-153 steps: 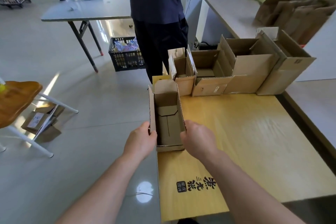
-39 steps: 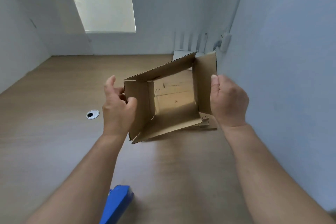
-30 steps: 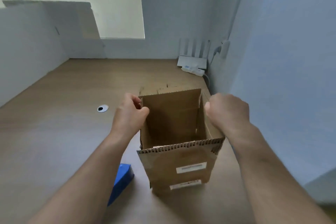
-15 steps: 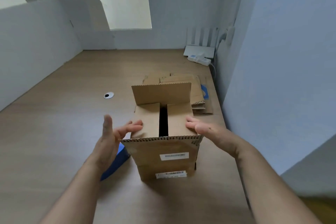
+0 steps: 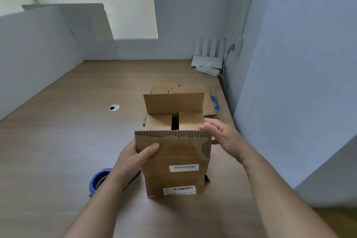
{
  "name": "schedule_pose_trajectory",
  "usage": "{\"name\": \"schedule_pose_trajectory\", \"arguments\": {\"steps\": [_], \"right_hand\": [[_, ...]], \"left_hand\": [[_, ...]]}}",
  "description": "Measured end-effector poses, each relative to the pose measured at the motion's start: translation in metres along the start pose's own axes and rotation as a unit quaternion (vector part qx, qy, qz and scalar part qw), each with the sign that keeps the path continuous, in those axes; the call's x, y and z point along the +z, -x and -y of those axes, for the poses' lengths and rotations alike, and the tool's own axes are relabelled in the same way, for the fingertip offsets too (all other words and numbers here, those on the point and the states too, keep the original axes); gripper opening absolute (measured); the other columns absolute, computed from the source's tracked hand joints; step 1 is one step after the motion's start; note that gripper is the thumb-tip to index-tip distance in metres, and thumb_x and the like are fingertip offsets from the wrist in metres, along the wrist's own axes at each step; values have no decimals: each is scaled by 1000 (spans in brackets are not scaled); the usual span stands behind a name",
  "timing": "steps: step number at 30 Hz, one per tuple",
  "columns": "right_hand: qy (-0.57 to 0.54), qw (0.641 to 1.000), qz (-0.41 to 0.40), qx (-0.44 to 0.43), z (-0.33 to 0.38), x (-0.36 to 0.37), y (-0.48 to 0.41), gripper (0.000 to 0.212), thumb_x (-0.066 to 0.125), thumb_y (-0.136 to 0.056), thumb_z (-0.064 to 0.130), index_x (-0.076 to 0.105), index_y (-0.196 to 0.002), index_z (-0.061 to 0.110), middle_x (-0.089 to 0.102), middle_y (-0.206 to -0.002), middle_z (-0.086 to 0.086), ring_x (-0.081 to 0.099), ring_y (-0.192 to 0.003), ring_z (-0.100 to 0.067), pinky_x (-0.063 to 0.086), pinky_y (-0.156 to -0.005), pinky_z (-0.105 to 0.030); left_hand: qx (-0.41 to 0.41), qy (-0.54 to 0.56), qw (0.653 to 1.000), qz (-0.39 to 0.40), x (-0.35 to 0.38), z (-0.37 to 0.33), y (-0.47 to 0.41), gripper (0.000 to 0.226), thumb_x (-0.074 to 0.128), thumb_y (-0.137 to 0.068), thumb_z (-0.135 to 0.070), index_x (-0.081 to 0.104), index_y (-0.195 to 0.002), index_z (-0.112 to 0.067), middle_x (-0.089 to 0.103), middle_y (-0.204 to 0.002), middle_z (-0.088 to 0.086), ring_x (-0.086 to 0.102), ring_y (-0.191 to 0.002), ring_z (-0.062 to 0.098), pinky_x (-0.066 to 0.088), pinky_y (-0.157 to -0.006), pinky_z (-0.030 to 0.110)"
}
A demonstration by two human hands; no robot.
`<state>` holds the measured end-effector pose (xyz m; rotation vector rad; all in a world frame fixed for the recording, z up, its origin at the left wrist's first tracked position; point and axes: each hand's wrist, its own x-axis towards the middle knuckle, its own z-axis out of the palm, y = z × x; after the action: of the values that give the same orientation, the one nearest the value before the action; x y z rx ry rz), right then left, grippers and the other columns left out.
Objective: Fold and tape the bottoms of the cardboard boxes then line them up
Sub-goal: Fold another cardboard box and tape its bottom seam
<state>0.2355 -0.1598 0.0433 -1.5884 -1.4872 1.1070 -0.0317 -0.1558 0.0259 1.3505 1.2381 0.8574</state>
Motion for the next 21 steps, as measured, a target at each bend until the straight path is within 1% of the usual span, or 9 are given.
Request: {"name": "schedule_pose_trajectory", "arguments": {"steps": [2, 5, 8, 10, 13, 14, 16, 18, 21], "right_hand": [[12, 997, -77, -19, 3, 10, -3, 76, 50, -78, 67, 45, -138, 20, 61, -118, 6, 57, -111, -11, 50, -84, -24], [95, 981, -165, -29, 7, 26, -10, 72, 57, -85, 53, 32, -145, 20, 60, -119, 3, 57, -107, -13, 50, -79, -24], [140, 969, -205, -11, 17, 29, -23, 92, 67, -84, 41, 6, -151, 25, 32, -151, -2, 39, -133, -21, 42, -104, -42], [80, 976, -202, -24, 32, 26, -30, 91, 63, -87, 41, 1, -152, 27, 20, -157, 2, 27, -140, -19, 30, -111, -40], [38, 982, -182, -43, 39, 25, -39, 47, 46, -96, 46, 42, -139, 27, 45, -139, 3, 40, -130, -18, 34, -104, -35], [53, 983, -170, -36, 37, 26, -40, 34, 42, -97, 47, 59, -116, 24, 54, -125, 3, 46, -122, -21, 39, -102, -38], [102, 984, -146, -11, 26, 32, -39, 31, 46, -96, 39, 66, -86, 17, 56, -102, 2, 48, -109, -20, 44, -92, -37], [155, 975, -156, -4, 16, 41, -34, 14, 52, -94, 27, 64, -95, 19, 49, -107, 4, 44, -112, -16, 39, -83, -22], [206, 961, -185, 27, 8, 53, -21, 41, 49, -95, 34, 44, -135, 25, 40, -134, 0, 44, -120, -16, 41, -79, -21]], "left_hand": [[6, -35, 997, -72, 5, -1, -7, 39, 71, -82, -30, 56, -117, -28, 61, -119, -7, 58, -113, 17, 51, -82, 26], [-17, -84, 991, -102, 8, -2, -14, 74, 69, -86, -25, 28, -147, -22, 32, -145, -4, 37, -132, 17, 39, -103, 35], [-27, -78, 993, -83, 10, -3, -17, 75, 65, -89, -25, 21, -150, -23, 36, -145, -6, 38, -128, 14, 38, -103, 31], [-29, -65, 995, -66, 12, -4, -16, 68, 62, -91, -22, 25, -147, -24, 48, -125, -15, 45, -114, 10, 43, -88, 22], [-39, -58, 996, -63, 9, -3, -17, 74, 62, -91, -24, 18, -150, -26, 41, -141, -6, 44, -120, 13, 43, -97, 29], [-37, -61, 995, -64, 8, -4, -17, 77, 62, -91, -24, 14, -151, -27, 36, -146, -5, 42, -122, 13, 40, -101, 32], [-28, -62, 996, -51, 7, -6, -20, 82, 62, -91, -21, 7, -152, -30, 35, -141, -12, 39, -118, 8, 38, -100, 31], [-13, -87, 996, -27, 5, -6, -23, 87, 62, -91, -20, 1, -151, -36, 32, -139, -15, 37, -124, 9, 37, -103, 33], [2, -166, 985, 41, -5, -4, -30, 86, 64, -88, -23, 7, -148, -45, 9, -157, -8, 15, -144, 15, 23, -114, 39]]}}
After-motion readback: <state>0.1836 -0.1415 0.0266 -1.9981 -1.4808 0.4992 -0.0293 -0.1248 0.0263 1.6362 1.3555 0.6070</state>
